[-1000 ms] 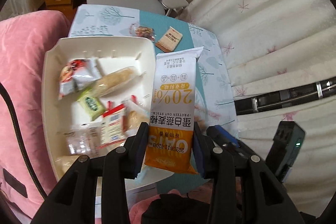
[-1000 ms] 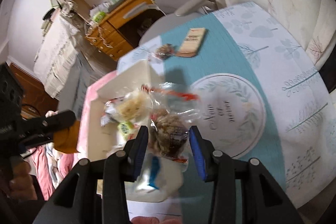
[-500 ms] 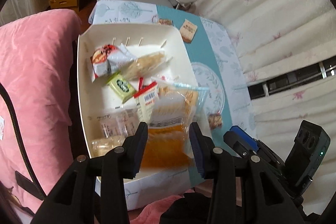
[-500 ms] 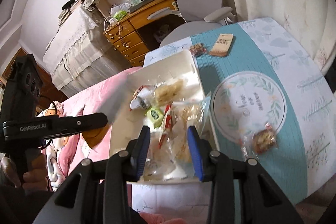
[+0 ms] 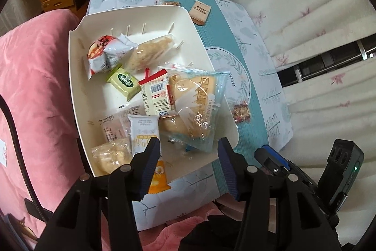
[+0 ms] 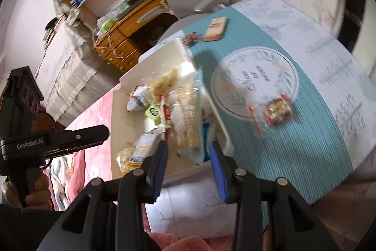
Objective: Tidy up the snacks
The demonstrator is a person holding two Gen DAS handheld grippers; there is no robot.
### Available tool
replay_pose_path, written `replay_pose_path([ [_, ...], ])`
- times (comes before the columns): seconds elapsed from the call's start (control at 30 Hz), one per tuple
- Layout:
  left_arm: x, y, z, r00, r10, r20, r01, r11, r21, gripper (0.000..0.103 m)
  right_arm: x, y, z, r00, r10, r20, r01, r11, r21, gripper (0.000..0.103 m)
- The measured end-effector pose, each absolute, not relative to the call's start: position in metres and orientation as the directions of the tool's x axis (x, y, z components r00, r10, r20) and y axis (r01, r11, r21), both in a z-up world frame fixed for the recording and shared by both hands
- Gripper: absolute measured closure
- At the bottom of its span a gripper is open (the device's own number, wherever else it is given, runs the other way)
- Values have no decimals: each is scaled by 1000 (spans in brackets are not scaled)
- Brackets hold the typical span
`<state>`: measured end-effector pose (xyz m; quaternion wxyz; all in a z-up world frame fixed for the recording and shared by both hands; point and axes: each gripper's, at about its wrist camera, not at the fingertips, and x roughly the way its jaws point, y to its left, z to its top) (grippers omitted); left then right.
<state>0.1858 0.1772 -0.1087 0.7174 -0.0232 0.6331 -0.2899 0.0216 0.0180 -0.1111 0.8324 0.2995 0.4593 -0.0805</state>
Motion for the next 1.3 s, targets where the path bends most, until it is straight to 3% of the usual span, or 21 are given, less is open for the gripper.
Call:
replay_pose_path([
  [0.27, 201, 153, -103, 34, -422, -906, 416, 830, -371, 53, 17, -27, -138, 495, 158, -854, 560, 694, 453, 66],
  [0.67, 276, 104, -84, 135, -341, -930, 460, 853, -245, 48, 38, -76, -200, 423, 349, -836, 727, 420, 543, 66],
  [0.9, 338, 68, -85, 140, -282, -949, 477, 859, -185, 37, 49, -100, -221, 399, 401, -825, 791, 305, 530, 44],
  [1.1, 388, 30, -105, 115, -240, -964, 471, 868, -159, 28, 46, -123, -246, 413, 441, -797, 870, 69, 488, 42],
  [1.3, 439, -1, -143, 70, -213, -974, 390, 905, -170, 26, 43, -137, -259, 424, 440, -792, 902, -131, 410, 40],
])
